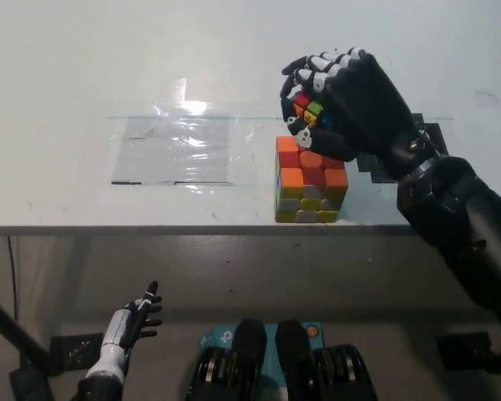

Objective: The robot uses its right hand to pick up the small cube kept on the middle on the desk and place it on the bigger cube kept next to it

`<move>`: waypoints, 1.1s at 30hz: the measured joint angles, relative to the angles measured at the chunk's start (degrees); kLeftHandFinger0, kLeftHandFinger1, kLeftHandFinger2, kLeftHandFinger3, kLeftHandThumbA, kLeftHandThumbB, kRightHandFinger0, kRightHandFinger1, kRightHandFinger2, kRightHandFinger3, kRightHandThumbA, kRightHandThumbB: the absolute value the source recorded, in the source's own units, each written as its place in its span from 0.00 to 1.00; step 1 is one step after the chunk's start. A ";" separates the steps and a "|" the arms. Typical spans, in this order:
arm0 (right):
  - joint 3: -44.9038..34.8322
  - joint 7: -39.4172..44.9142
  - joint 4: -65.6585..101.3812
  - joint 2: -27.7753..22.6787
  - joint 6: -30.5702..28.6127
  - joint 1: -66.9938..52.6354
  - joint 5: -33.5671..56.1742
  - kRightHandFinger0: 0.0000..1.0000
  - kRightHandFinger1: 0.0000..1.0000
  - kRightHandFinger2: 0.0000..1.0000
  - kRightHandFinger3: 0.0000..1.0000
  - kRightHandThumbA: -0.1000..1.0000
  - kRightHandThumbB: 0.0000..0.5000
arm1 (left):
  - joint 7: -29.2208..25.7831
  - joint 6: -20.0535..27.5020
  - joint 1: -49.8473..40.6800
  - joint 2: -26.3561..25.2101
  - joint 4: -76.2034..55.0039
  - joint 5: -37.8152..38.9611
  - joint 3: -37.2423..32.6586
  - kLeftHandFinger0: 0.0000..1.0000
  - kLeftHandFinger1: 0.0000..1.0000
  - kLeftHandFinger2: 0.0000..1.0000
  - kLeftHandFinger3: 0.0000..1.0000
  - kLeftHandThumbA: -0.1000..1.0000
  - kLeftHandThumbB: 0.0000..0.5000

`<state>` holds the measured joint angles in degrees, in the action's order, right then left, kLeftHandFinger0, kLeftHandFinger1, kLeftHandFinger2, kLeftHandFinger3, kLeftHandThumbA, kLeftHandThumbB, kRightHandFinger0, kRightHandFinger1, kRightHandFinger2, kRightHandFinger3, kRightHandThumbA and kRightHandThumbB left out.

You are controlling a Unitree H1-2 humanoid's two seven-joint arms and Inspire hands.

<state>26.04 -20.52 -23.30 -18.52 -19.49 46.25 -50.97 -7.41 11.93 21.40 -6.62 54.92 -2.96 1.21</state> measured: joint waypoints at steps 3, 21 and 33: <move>0.00 0.00 -0.41 0.00 -0.07 -0.78 0.02 0.00 0.23 0.64 0.49 0.00 0.67 | 0.00 0.04 0.00 0.01 0.05 -0.04 -0.04 0.77 0.72 0.76 0.70 0.93 0.16; -0.43 -0.37 -2.88 0.44 0.01 -3.89 -0.16 0.00 0.36 0.70 0.54 0.00 0.55 | 0.01 -0.05 0.51 -0.14 0.02 -0.15 -0.29 0.80 0.74 0.76 0.74 0.92 0.20; -0.48 -4.93 -8.28 2.75 -1.06 -4.01 0.30 0.00 0.39 0.72 0.57 0.00 0.50 | 0.01 -0.05 0.92 -0.20 0.10 -0.14 -0.38 0.75 0.69 0.72 0.67 0.92 0.18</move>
<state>25.56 -25.45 -31.58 -15.76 -20.56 42.23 -50.67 -7.40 11.88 22.32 -6.81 55.02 -3.11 0.83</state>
